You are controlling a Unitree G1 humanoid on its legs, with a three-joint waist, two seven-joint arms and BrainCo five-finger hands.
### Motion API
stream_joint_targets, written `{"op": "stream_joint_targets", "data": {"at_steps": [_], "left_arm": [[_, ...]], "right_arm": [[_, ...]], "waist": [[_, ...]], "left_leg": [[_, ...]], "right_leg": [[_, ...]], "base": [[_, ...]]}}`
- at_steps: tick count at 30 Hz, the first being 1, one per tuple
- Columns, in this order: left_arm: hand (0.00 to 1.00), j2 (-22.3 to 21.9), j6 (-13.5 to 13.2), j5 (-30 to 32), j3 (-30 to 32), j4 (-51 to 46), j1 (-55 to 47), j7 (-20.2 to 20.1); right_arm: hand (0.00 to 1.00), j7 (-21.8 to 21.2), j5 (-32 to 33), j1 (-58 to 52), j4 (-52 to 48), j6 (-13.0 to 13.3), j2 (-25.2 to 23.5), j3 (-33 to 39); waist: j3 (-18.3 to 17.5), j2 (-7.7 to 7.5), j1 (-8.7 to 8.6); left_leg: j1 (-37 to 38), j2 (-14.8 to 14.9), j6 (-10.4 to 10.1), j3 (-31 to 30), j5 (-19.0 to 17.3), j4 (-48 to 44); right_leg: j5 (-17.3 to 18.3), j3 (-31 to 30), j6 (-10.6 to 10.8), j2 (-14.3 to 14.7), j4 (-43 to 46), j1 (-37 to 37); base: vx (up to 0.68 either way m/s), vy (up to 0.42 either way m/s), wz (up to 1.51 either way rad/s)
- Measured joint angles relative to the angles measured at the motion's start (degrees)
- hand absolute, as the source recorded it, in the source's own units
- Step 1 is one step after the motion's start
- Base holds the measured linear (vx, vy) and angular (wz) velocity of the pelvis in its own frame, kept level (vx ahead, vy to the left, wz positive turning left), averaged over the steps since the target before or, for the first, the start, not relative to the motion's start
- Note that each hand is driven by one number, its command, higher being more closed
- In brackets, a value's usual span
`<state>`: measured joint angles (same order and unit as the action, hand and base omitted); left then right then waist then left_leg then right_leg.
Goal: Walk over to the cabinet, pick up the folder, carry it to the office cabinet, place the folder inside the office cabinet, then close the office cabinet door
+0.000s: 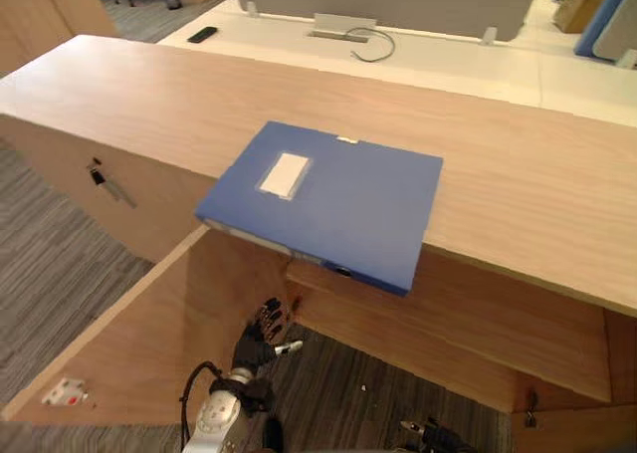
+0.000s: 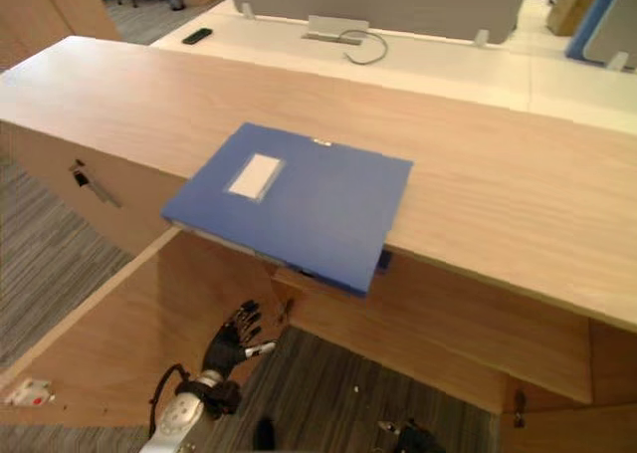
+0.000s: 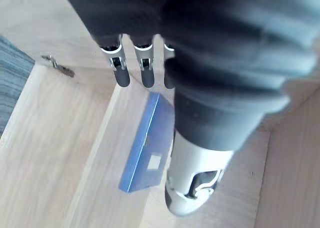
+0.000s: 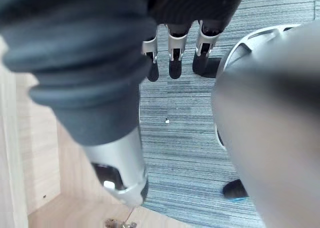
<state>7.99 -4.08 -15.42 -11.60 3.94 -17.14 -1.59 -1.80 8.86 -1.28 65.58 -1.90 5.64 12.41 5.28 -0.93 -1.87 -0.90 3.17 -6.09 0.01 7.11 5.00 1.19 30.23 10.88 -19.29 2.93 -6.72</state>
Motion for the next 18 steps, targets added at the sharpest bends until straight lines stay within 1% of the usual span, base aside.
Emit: {"op": "stream_joint_targets", "data": {"at_steps": [1, 3, 5, 8, 9, 10, 11, 12, 13, 14, 15, 16, 17, 18], "left_arm": [[0.00, -0.13, 0.09, 0.57, 0.41, -0.12, -0.15, 0.00], [0.00, -1.51, 0.52, 3.31, 1.86, -1.36, -1.38, 0.09], [0.00, -3.14, 0.71, 6.06, 2.53, -6.83, -3.89, 0.70], [0.00, -5.65, 0.44, 8.71, 2.78, -12.98, -5.89, 2.48], [0.00, -7.12, -0.16, 10.34, 3.01, -15.48, -6.77, 3.95], [0.00, -7.62, -0.34, 11.00, 3.16, -16.37, -7.01, 4.45], [0.00, -8.31, -0.55, 11.74, 3.52, -17.99, -7.39, 5.42], [0.00, -9.49, -1.05, 13.91, 4.12, -20.48, -8.09, 7.51], [0.00, -10.18, -1.85, 16.15, 5.06, -22.97, -8.99, 9.45], [0.00, -10.37, -2.04, 16.51, 5.22, -23.58, -9.21, 9.89], [0.00, -10.73, -2.67, 19.64, 6.71, -26.39, -10.13, 12.92], [0.00, -10.88, -3.11, 21.83, 7.75, -28.08, -10.90, 15.28], [0.00, -11.18, -3.20, 22.64, 8.32, -29.00, -11.33, 16.29], [0.00, -11.63, -3.21, 24.31, 8.78, -30.95, -12.09, 18.12]], "right_arm": [[0.00, 0.00, -0.11, 0.00, 0.03, -0.02, -0.18, 0.00], [0.00, -0.02, -0.88, -0.09, 0.59, -0.13, -0.88, 0.00], [0.00, -0.04, -0.91, -0.15, 2.55, -0.17, -1.47, 0.46], [0.00, 0.03, -0.88, -0.72, 2.96, -0.13, -1.71, 1.53], [0.00, 0.19, -0.79, -0.89, 3.44, 0.12, -1.96, 1.55], [0.00, 0.25, -0.76, -0.89, 3.76, 0.40, -2.10, 1.44], [0.00, 0.32, -0.52, -0.94, 3.83, 0.72, -2.37, 1.03], [0.00, 0.64, -0.07, -1.02, 3.86, 1.06, -2.57, 0.91], [0.00, 1.03, 0.30, -1.18, 3.85, 1.28, -2.85, 0.69], [0.00, 1.11, 0.35, -1.20, 3.85, 1.31, -2.89, 0.45], [0.00, 1.75, 0.79, -1.34, 3.74, 1.49, -2.96, -0.44], [0.00, 2.18, 1.07, -1.62, 3.66, 1.58, -3.05, -0.66], [0.00, 2.31, 1.08, -1.72, 3.50, 1.66, -3.13, -0.66], [0.00, 2.61, 1.08, -2.02, 2.86, 1.75, -3.33, -0.65]], "waist": [[0.07, -0.11, 0.17], [0.23, -0.51, 1.47], [-0.36, -0.85, 2.40], [-0.34, -1.34, 4.18], [-0.10, -1.90, 4.74], [-0.13, -1.89, 4.97], [0.02, -2.18, 5.14], [0.39, -2.53, 5.50], [0.46, -2.83, 6.59], [0.51, -2.90, 6.86], [1.07, -3.07, 7.76], [1.18, -3.03, 8.39], [1.50, -2.95, 8.77], [2.12, -2.77, 9.40]], "left_leg": [[-0.07, -0.01, -0.03, -0.57, 0.25, 0.08], [-0.33, 0.00, -0.23, -3.06, 0.95, 0.21], [-1.69, -0.03, -0.42, -5.57, 1.70, 0.22], [-2.51, -0.11, -0.62, -8.40, 2.66, 0.16], [-2.62, -0.33, -0.78, -10.47, 3.07, -0.02], [-2.75, -0.48, -0.90, -11.60, 3.32, -0.04], [-3.05, -0.68, -1.06, -13.48, 3.76, -0.12], [-3.39, -1.02, -1.38, -16.22, 4.29, -0.14], [-3.97, -1.22, -1.45, -18.39, 4.47, -0.38], [-4.11, -1.28, -1.42, -18.92, 4.45, -0.49], [-4.63, -1.88, -1.50, -21.69, 4.50, -1.43], [-5.13, -2.36, -1.66, -23.15, 4.34, -2.22], [-5.13, -2.47, -1.78, -23.54, 4.24, -2.57], [-5.19, -2.71, -1.83, -24.27, 4.19, -3.50]], "right_leg": [[0.14, 0.81, -0.14, 0.08, -0.07, -0.48], [0.51, 3.09, 0.13, 0.47, 0.01, -2.24], [1.26, 5.68, 0.47, 0.56, 1.35, -2.59], [2.03, 8.45, 0.59, 0.67, 2.86, -3.41], [3.02, 10.67, 0.80, 0.57, 4.28, -4.51], [3.53, 11.64, 0.74, 0.50, 5.05, -4.91], [4.18, 13.65, 0.91, 0.46, 6.05, -5.70], [5.21, 16.28, 0.93, 0.46, 7.41, -6.94], [6.25, 18.38, 0.96, 0.39, 9.02, -7.65], [6.51, 18.83, 0.96, 0.40, 9.37, -7.82], [7.73, 21.74, 1.14, 0.35, 10.94, -9.34], [8.55, 23.89, 1.24, 0.36, 12.01, -10.48], [8.93, 24.82, 1.38, 0.41, 12.43, -11.08], [9.64, 26.92, 1.40, 0.64, 13.07, -12.66]], "base": [[-0.08, -0.023, 0.56], [-0.07, -0.029, 0.60], [-0.04, -0.020, 0.66], [-0.03, -0.014, 0.57], [-0.03, -0.029, 0.65], [-0.03, -0.033, 0.86], [-0.04, -0.057, 0.97], [-0.04, -0.075, 1.17], [-0.04, -0.075, 0.95], [-0.04, -0.066, 0.97], [-0.06, -0.067, 0.95], [-0.06, -0.064, 1.02], [-0.09, -0.053, 0.86], [-0.12, -0.054, 0.85]]}}
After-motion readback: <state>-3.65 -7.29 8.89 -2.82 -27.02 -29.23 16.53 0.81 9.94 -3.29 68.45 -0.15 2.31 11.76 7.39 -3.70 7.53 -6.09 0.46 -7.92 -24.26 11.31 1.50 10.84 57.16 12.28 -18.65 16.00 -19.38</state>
